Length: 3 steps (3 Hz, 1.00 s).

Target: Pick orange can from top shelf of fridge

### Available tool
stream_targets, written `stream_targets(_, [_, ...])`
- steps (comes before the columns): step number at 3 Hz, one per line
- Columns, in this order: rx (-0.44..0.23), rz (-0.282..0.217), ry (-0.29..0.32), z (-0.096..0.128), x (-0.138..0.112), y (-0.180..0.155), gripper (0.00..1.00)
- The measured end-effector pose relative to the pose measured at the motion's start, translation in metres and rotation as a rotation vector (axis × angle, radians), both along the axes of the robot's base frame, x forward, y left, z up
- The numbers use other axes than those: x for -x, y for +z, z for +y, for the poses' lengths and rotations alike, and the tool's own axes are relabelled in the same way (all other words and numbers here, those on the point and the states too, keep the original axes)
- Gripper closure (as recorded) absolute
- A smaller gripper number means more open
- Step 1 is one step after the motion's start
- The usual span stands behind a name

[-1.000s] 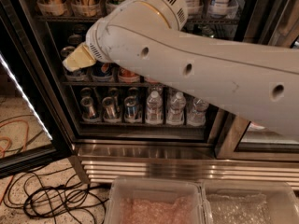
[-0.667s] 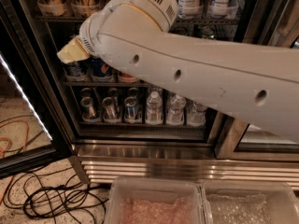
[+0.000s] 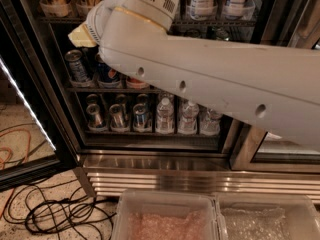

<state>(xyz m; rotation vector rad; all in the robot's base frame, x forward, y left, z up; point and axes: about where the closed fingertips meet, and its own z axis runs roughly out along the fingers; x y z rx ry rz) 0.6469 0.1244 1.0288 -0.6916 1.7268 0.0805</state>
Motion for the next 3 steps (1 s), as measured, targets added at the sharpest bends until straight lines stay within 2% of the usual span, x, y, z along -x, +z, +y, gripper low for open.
stream_targets(1, [-0.078, 0.005, -0.064, -0.004, -0.011, 0.003, 0.09])
stream_targets(2, [-0.152, 0.021, -0.067, 0.005, -0.014, 0.004, 0.15])
stream_targets(3, [-0.195, 0.022, -0.028, 0.018, -0.010, 0.007, 0.17])
